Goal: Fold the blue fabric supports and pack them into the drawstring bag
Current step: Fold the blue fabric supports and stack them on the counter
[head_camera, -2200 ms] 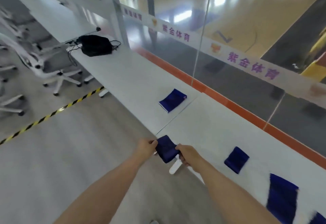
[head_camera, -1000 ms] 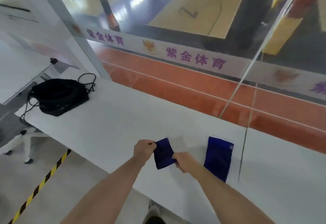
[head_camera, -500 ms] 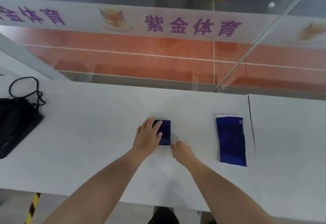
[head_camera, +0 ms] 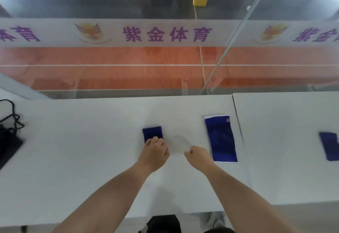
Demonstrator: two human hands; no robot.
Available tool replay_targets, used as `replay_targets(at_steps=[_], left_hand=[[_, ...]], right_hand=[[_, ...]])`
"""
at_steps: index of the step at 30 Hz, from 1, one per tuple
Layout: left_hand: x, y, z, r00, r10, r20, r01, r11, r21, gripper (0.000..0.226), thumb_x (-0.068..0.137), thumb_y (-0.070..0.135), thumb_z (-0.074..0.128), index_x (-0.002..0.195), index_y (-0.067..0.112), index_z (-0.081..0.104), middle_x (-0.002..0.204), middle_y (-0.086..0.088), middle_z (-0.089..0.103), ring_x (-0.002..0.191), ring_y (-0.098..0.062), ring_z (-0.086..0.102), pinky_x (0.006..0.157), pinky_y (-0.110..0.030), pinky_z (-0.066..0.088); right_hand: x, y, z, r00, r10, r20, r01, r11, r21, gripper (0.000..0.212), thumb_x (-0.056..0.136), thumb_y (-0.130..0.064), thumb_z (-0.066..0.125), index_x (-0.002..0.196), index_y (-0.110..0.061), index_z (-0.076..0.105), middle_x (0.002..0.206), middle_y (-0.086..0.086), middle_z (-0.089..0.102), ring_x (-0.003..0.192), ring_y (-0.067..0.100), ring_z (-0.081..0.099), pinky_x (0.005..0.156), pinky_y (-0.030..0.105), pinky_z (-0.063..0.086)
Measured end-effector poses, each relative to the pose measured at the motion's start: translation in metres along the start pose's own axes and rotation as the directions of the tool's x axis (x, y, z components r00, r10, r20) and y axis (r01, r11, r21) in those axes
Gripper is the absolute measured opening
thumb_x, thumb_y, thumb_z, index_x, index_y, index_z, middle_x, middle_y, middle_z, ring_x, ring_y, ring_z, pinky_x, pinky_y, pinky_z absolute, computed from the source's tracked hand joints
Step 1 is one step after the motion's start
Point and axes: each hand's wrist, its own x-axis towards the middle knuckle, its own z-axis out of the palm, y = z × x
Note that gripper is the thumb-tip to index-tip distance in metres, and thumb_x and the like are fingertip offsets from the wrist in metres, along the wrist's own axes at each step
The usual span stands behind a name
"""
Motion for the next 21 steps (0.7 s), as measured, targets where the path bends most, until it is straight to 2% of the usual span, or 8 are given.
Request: replay_targets(at_steps=[3, 7, 10, 12, 14, 16, 18, 21], left_hand=[[0.018, 0.042, -0.03, 0.998, -0.013, 0.066, 0.014, 1.0, -0.011, 0.047, 0.093, 0.034, 0.029, 0.07, 0.012, 0.065, 0.072, -0.007, 0.065, 0.068, -0.03, 0.062, 0.058, -0.036, 0.048], [0.047, 0.125, -0.065, 0.985, -0.001, 0.171, 0.0, 1.0, 0.008, 0.042, 0.1, 0.031, 0.038, 0.089, 0.008, 0.071, 0.095, -0.012, 0.072, 0.085, -0.034, 0.067, 0.073, -0.038, 0.05], [0.066, 0.198, -0.076, 0.913, 0.166, 0.372, -0.266, 0.935, 0.236, 0.02, 0.097, 0.012, 0.051, 0.11, 0.008, 0.066, 0.106, -0.011, 0.069, 0.095, -0.034, 0.065, 0.071, -0.039, 0.052], [0.078, 0.251, -0.078, 0.865, 0.181, 0.467, -0.343, 0.894, 0.289, 0.028, 0.088, -0.004, 0.06, 0.114, 0.006, 0.063, 0.107, -0.012, 0.066, 0.096, -0.036, 0.064, 0.066, -0.038, 0.052], [0.088, 0.313, -0.079, 0.873, 0.118, 0.473, -0.262, 0.932, 0.251, 0.024, 0.088, -0.005, 0.056, 0.107, 0.003, 0.066, 0.104, -0.014, 0.066, 0.093, -0.037, 0.064, 0.069, -0.04, 0.055], [0.099, 0.376, -0.08, 0.911, 0.07, 0.407, -0.126, 0.986, 0.111, 0.02, 0.096, 0.012, 0.049, 0.098, 0.004, 0.068, 0.1, -0.013, 0.068, 0.093, -0.034, 0.065, 0.071, -0.036, 0.05], [0.108, 0.429, -0.075, 0.928, 0.061, 0.367, -0.051, 0.998, -0.038, 0.03, 0.097, 0.02, 0.043, 0.088, 0.003, 0.066, 0.096, -0.016, 0.069, 0.092, -0.034, 0.066, 0.068, -0.033, 0.043], [0.122, 0.5, -0.067, 0.926, 0.114, 0.359, -0.093, 0.993, -0.076, 0.03, 0.098, 0.023, 0.038, 0.082, 0.011, 0.06, 0.098, -0.014, 0.068, 0.089, -0.033, 0.064, 0.068, -0.032, 0.042]], right_hand=[[-0.017, 0.025, -0.031, 0.999, 0.001, -0.04, -0.001, 1.0, 0.004, 0.031, 0.086, -0.036, 0.042, 0.087, -0.012, 0.062, 0.092, 0.009, 0.068, 0.082, 0.028, 0.065, 0.073, 0.037, 0.054], [-0.041, 0.083, -0.074, 0.995, 0.013, -0.099, -0.008, 0.999, 0.05, 0.024, 0.086, -0.03, 0.043, 0.076, -0.014, 0.057, 0.078, 0.003, 0.061, 0.067, 0.021, 0.054, 0.065, 0.035, 0.048], [-0.062, 0.146, -0.108, 0.99, 0.023, -0.138, -0.011, 0.996, 0.093, 0.022, 0.089, -0.027, 0.043, 0.073, -0.015, 0.053, 0.082, 0.004, 0.06, 0.073, 0.023, 0.053, 0.068, 0.034, 0.048], [-0.077, 0.199, -0.13, 0.982, 0.033, -0.186, -0.008, 0.991, 0.136, 0.023, 0.09, -0.03, 0.043, 0.077, -0.014, 0.053, 0.091, 0.01, 0.065, 0.082, 0.028, 0.057, 0.07, 0.032, 0.044], [-0.092, 0.254, -0.151, 0.974, 0.038, -0.224, -0.003, 0.988, 0.155, 0.027, 0.092, -0.034, 0.044, 0.088, -0.011, 0.06, 0.105, 0.016, 0.068, 0.096, 0.033, 0.062, 0.076, 0.032, 0.043], [-0.105, 0.309, -0.171, 0.968, 0.051, -0.247, -0.006, 0.983, 0.183, 0.034, 0.092, -0.034, 0.045, 0.102, -0.007, 0.064, 0.111, 0.016, 0.067, 0.105, 0.034, 0.062, 0.08, 0.034, 0.043], [-0.118, 0.357, -0.19, 0.961, 0.068, -0.267, -0.012, 0.979, 0.204, 0.029, 0.092, -0.033, 0.047, 0.099, -0.008, 0.061, 0.108, 0.014, 0.067, 0.102, 0.033, 0.062, 0.077, 0.033, 0.043], [-0.137, 0.424, -0.215, 0.943, 0.12, -0.309, -0.031, 0.96, 0.277, 0.019, 0.093, -0.03, 0.05, 0.087, -0.013, 0.05, 0.095, 0.008, 0.062, 0.09, 0.027, 0.058, 0.071, 0.031, 0.041]])
